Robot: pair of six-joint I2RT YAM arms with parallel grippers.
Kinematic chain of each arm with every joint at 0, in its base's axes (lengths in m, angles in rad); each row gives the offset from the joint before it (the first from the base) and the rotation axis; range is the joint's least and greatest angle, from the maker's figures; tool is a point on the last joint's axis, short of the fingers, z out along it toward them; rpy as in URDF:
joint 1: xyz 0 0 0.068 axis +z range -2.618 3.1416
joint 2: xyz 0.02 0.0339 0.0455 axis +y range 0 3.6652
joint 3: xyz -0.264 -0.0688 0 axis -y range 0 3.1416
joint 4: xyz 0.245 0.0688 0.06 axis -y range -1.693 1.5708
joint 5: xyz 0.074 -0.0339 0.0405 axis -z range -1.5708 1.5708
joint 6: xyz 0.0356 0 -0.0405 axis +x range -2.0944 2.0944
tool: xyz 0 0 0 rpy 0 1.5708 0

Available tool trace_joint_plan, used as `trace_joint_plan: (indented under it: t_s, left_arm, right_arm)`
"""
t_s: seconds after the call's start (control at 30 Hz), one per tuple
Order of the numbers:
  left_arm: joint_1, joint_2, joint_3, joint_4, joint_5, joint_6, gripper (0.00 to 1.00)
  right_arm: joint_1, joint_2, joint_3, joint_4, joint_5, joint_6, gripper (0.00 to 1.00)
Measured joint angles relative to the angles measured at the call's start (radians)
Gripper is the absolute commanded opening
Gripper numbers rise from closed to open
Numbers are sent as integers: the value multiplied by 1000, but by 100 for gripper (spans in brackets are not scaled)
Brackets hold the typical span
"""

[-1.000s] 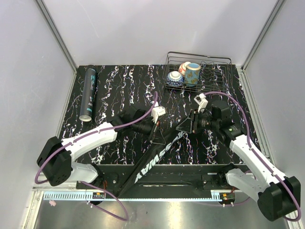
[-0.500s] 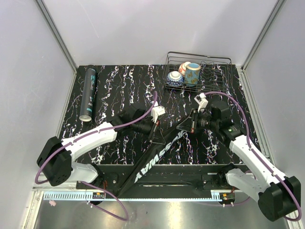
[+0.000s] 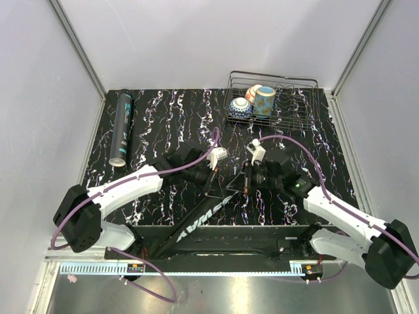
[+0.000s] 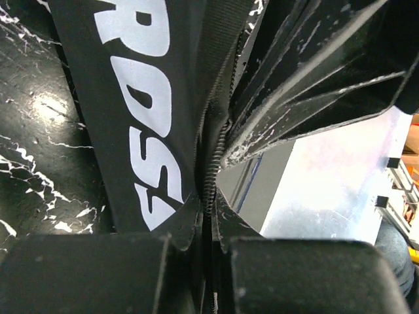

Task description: Pack up the badminton gear

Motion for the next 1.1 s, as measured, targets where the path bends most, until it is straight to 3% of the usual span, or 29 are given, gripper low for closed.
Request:
trace_joint_plan:
  t_s: [0.07,0.1,0.13,0.27,0.33,0.4,0.5,0.53,0.7,0.83,0.97,1.0,1.1]
  left_arm:
    - [2,4,3,-21,-10,11,13]
    - [2,4,3,-22,-13,15,25]
    - [2,4,3,-22,-17,19,31]
    - [2,-21,-15,10,-19,21,47]
    - [4,-66,-44,16,-19,16,80]
    - [4,-107,-56,13,-22,10,80]
    - [4,-174,-55,7,-63,-6,57]
    - [4,-193,-52,4,-87,-16,55]
    - [4,-317,-83,65,-215,-69,69]
    - [5,-373,-109,121,-283,-96,65]
    - [10,-331,-94,134,-393,-143,71]
    - [16,-304,-72,124,-418,-157,75]
    - [36,-192,49,86,-430,-183,74]
  right_arm:
    - [26,0,-29,18,48,23,0]
    - [30,-3,-39,22,63,28,0]
    - [34,-7,-49,28,79,34,0]
    - [41,-14,-54,26,111,37,0]
    - [42,-14,-52,16,123,35,0]
    - [42,-14,-46,-6,134,29,0]
    - [42,-14,-23,-62,165,26,0]
    - [42,-14,-17,-74,173,27,0]
    - [42,-7,36,-92,187,53,0]
    - [42,8,61,-76,178,78,0]
    - [42,9,62,-71,168,84,0]
    - [42,9,62,-72,168,83,0]
    - [42,9,66,-73,167,82,0]
